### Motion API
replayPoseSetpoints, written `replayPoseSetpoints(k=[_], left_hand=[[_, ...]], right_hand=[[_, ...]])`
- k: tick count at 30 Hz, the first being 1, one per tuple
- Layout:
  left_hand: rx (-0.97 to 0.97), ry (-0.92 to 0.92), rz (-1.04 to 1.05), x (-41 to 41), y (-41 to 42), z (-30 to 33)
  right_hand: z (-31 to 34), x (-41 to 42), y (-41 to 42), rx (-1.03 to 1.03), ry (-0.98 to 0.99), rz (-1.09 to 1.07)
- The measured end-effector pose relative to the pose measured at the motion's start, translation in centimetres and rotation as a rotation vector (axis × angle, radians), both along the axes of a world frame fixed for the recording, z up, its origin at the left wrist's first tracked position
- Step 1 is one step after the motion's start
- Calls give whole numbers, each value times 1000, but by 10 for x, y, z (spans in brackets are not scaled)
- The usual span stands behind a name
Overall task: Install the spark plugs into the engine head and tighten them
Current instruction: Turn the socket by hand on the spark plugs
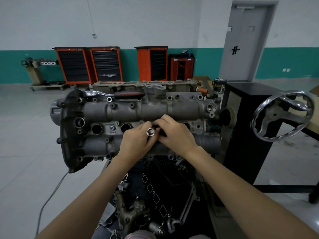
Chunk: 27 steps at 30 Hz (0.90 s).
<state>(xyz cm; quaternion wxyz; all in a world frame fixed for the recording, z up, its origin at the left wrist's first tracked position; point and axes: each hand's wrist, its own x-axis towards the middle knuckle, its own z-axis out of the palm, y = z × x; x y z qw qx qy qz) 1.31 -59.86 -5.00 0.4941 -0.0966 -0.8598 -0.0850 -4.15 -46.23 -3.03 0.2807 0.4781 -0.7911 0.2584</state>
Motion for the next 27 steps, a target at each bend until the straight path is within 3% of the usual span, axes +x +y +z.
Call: replayPoseSetpoints(k=[8,16,27], left_hand=[[91,-50,-45,4,2,1],[35,1,0,-1,0,0],[47,-29,-15,2,1,1]], right_hand=[[-1,-1,2,43,23,32],[0,0,0,-16,4,12],[0,1,1,103,60,-10]])
